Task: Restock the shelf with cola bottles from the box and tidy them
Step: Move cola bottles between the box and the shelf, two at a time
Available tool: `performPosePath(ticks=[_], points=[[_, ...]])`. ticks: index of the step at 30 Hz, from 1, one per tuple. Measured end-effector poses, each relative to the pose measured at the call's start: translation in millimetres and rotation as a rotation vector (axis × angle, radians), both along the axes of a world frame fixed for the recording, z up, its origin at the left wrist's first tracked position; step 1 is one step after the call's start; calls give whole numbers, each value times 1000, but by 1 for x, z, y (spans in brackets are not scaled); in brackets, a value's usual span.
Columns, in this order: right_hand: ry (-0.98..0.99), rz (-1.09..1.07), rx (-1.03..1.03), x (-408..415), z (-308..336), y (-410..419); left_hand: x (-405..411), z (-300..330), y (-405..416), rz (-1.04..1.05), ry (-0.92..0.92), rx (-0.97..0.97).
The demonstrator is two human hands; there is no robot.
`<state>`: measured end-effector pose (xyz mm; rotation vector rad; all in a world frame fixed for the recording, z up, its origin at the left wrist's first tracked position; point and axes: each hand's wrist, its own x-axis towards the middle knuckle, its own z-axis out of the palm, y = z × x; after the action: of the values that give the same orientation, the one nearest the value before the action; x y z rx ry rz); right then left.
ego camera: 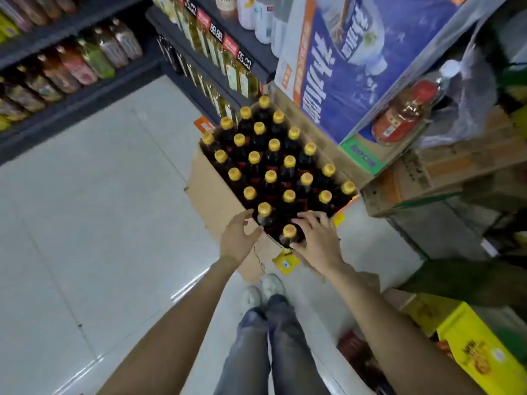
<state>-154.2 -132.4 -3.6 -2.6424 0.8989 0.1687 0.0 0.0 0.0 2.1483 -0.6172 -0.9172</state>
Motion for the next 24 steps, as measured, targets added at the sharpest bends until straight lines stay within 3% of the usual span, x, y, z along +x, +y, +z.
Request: performPosePath(ticks=[7,13,18,20,24], points=[[-117,108,-57,5,-26,-14,-11,-31,-33,47,-109,-29],[-288,48,167,3,-30,-10,-15,-31,-43,194,-138,-96],[-387,124,133,11,0,-17,-8,-7,-42,168,-135,-244],[-436,114,242,8,14,-18,-3,8,-40,182,-98,-314],[-586,-138,598,1,48,-13,0,42,-32,233,-95,-435]])
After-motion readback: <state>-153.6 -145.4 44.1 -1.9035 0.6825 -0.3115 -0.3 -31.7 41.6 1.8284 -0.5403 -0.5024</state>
